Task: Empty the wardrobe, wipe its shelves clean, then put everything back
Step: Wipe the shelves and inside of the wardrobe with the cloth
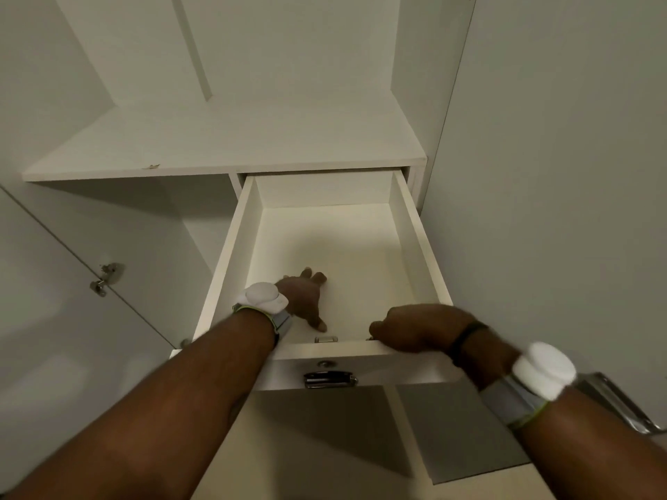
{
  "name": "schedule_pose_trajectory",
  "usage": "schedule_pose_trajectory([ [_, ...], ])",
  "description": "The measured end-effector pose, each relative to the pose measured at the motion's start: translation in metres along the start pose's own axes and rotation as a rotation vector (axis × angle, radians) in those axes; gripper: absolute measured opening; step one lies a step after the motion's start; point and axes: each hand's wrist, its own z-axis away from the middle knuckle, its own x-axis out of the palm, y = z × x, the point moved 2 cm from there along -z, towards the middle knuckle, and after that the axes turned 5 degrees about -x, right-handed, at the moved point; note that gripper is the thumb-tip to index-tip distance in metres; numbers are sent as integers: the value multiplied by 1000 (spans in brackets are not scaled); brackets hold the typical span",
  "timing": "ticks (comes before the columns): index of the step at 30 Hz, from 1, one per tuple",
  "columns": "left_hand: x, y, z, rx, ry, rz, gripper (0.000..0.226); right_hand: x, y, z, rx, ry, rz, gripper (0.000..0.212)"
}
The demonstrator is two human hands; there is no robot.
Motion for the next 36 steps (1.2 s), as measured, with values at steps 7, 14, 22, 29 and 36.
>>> schedule_pose_trajectory([
  [7, 1, -8, -1, 3, 9, 39, 125, 9, -25, -13, -113, 150, -6, 51],
  [14, 6, -5, -6, 10, 12, 49, 124, 39, -10, 20, -278, 751, 89, 46],
  [22, -3, -10, 9, 36, -17, 138, 100, 67, 49, 35, -313, 1208, -29, 41],
  [29, -12, -96, 70, -37, 739, 475, 38, 72, 53, 51, -430, 1092, -47, 40],
  [36, 44, -141, 107, 53, 549, 753, 42, 94, 15, 64, -136, 1368, -279, 44],
])
